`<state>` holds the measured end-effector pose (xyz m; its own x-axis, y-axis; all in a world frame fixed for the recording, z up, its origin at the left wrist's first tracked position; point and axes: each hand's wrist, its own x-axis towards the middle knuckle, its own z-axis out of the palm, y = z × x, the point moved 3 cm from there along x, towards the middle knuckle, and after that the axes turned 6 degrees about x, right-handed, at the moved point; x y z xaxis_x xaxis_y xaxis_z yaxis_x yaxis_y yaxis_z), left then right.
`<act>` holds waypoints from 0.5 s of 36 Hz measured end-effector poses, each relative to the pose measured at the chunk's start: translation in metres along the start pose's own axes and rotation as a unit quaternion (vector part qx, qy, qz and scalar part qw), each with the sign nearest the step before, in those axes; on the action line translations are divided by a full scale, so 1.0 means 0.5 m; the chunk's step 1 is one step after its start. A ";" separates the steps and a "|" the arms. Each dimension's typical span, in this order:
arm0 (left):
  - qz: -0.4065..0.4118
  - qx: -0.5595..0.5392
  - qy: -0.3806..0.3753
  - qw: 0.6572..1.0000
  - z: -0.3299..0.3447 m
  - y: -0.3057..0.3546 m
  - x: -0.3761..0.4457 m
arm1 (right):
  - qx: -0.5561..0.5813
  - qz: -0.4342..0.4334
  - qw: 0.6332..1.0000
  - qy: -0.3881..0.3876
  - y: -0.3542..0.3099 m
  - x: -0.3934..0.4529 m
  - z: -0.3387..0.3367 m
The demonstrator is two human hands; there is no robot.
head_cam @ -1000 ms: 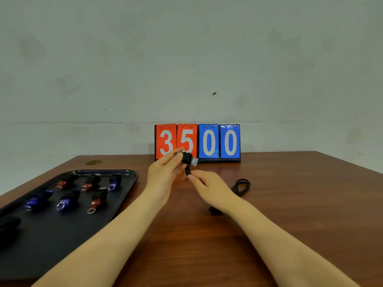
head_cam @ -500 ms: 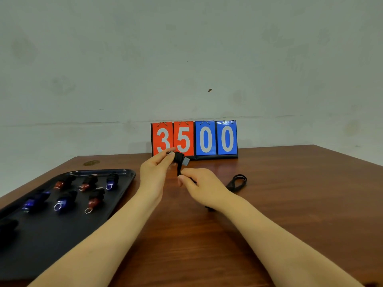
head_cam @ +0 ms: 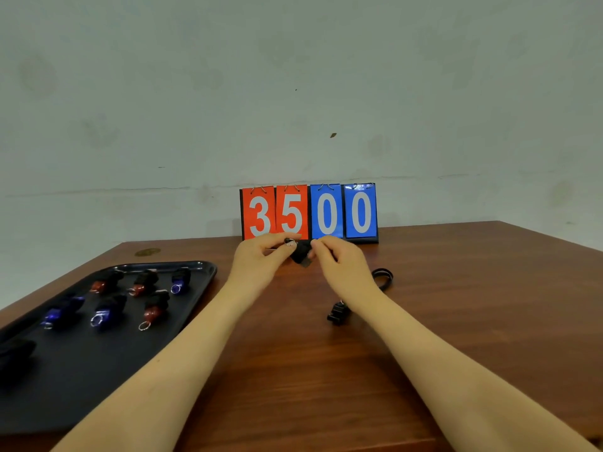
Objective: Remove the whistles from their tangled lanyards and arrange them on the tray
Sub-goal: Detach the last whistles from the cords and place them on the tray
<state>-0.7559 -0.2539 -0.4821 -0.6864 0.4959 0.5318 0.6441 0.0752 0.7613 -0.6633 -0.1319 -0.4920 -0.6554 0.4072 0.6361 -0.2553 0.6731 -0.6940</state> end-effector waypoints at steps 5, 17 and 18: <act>-0.036 -0.142 -0.038 0.989 0.010 0.014 -0.013 | 0.074 0.020 0.996 0.044 -0.004 0.003 -0.019; -0.132 -0.439 -0.068 0.886 0.008 0.029 -0.021 | 0.298 0.149 0.942 -0.035 -0.005 0.004 -0.018; -0.137 -0.460 -0.070 0.874 0.009 0.029 -0.021 | 0.301 0.154 0.940 -0.039 -0.003 0.004 -0.016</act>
<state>-0.7380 -0.2542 -0.4784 -0.6834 0.6742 0.2802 -0.1272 -0.4879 0.8636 -0.6586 -0.1274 -0.4870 -0.8085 0.4626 0.3638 -0.3858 0.0503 -0.9212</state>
